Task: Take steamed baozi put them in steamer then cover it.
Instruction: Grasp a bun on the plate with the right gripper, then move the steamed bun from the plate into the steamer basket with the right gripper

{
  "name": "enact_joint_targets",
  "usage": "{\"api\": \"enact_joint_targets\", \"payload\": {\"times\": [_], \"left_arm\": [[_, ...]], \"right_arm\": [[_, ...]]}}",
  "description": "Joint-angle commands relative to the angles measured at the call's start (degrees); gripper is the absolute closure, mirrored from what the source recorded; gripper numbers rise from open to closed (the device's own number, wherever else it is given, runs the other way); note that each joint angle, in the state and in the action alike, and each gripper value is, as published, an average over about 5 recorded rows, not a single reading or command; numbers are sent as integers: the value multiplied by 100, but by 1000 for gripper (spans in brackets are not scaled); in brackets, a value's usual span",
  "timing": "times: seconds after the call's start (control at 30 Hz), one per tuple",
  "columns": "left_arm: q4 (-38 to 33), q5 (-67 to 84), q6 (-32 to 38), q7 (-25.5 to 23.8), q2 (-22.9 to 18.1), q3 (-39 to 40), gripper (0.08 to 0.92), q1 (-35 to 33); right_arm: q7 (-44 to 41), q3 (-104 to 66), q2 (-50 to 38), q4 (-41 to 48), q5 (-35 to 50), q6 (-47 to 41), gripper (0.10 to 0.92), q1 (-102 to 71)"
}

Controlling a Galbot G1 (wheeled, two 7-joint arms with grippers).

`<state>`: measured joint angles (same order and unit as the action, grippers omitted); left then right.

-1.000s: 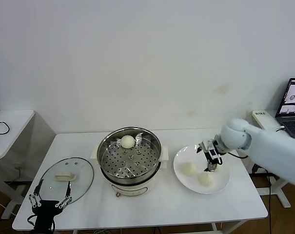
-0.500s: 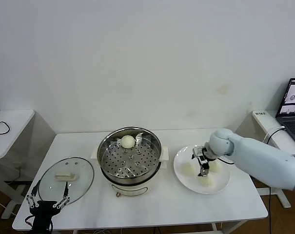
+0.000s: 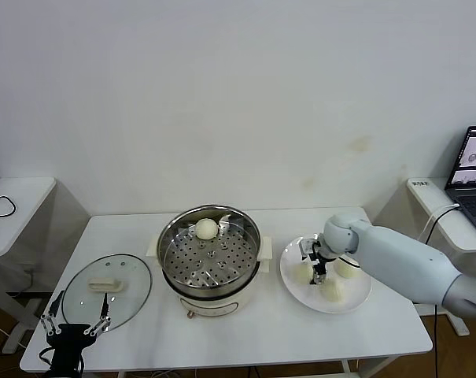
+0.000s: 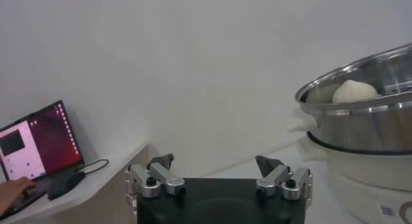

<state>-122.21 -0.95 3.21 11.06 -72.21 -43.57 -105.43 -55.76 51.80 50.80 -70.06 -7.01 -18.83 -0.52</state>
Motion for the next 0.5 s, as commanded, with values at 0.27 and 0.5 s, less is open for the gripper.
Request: {"api": "enact_joint_targets", "payload": {"times": [0.27,0.5], "left_arm": [[-39,0,14,12,-12,-2,177,-24],[-56,5,15,14,10,3,177,-20]], "right_arm": [[-125,-16,91,173,116,-65,386,100],[-313,357,-273,-371,616,-244,385,1066]]}}
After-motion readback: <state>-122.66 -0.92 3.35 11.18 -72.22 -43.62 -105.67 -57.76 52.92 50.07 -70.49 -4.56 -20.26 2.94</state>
